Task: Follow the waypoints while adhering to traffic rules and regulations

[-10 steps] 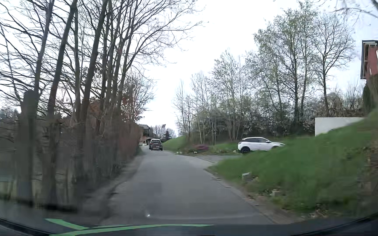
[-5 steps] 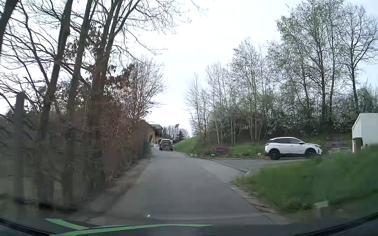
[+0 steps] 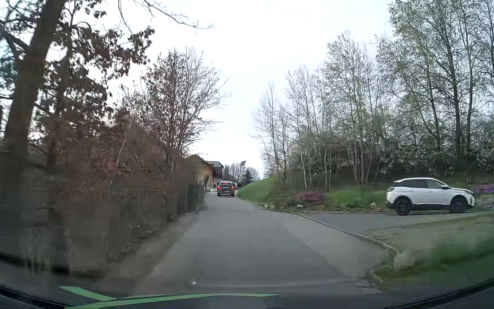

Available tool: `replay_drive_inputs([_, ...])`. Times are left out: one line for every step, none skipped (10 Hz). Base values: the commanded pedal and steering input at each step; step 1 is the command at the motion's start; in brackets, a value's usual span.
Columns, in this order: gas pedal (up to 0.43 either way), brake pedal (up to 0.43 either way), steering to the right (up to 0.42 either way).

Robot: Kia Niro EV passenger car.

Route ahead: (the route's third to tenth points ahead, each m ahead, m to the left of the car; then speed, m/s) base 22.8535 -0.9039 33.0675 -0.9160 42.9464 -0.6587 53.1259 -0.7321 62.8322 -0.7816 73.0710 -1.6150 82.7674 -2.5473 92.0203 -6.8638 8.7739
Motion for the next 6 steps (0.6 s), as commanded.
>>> replay_drive_inputs([0.209, 0.000, -0.024])
replay_drive_inputs([0.209, 0.000, -0.023])
replay_drive_inputs([0.209, 0.000, -0.020])
replay_drive_inputs([0.209, 0.000, -0.016])
replay_drive_inputs([0.209, 0.000, -0.016])
replay_drive_inputs([0.209, 0.000, -0.016])
